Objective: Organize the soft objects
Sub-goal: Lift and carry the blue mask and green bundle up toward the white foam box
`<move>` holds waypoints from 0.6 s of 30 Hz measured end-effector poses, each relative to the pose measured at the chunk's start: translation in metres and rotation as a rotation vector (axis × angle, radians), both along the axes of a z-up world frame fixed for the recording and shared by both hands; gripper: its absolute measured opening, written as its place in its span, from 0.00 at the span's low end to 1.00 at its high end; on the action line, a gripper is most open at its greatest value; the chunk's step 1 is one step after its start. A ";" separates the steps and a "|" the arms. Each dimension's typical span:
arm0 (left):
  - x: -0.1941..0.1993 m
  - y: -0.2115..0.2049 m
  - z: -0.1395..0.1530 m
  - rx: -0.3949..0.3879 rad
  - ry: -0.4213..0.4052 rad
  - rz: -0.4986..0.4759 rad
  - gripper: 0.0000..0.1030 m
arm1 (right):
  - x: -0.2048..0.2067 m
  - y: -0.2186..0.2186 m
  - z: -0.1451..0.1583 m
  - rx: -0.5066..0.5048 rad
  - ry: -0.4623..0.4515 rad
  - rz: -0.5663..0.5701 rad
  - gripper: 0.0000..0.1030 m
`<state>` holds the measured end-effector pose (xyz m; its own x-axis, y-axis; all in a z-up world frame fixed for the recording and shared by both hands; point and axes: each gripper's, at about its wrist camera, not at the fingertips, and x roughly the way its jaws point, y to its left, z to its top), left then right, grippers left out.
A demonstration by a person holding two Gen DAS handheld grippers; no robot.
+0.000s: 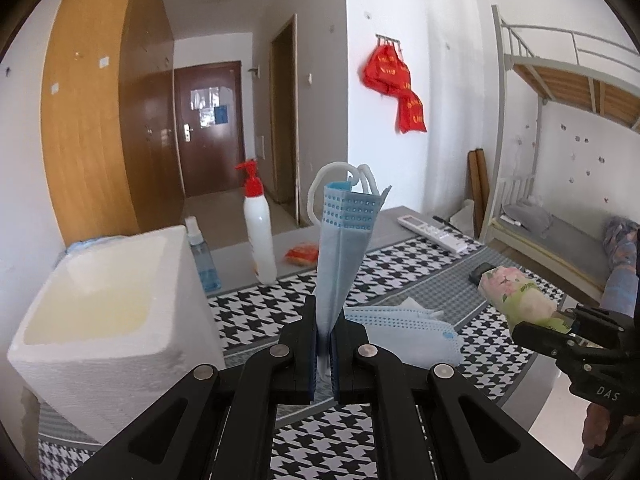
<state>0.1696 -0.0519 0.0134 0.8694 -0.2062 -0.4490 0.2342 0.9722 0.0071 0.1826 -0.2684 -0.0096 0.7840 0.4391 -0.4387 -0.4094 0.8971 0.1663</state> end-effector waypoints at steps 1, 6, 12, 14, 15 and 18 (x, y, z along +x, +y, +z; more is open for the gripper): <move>-0.001 0.001 0.002 0.001 -0.006 0.003 0.05 | -0.001 0.001 0.001 0.001 -0.003 0.001 0.35; -0.005 0.007 0.011 0.010 -0.043 0.021 0.05 | -0.002 0.004 0.004 0.004 -0.013 0.003 0.35; -0.008 0.011 0.017 0.006 -0.069 0.039 0.05 | -0.003 0.009 0.010 0.000 -0.032 0.015 0.35; -0.008 0.012 0.018 0.004 -0.070 0.042 0.05 | -0.002 0.010 0.012 0.000 -0.035 0.018 0.35; -0.008 0.013 0.018 0.004 -0.071 0.046 0.05 | -0.002 0.011 0.013 -0.002 -0.038 0.021 0.35; -0.011 0.015 0.020 0.002 -0.078 0.056 0.05 | 0.000 0.014 0.016 -0.005 -0.047 0.029 0.35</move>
<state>0.1584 -0.0369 0.0331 0.9120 -0.1549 -0.3799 0.1777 0.9838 0.0255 0.1826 -0.2540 0.0068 0.7906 0.4604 -0.4038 -0.4429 0.8852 0.1421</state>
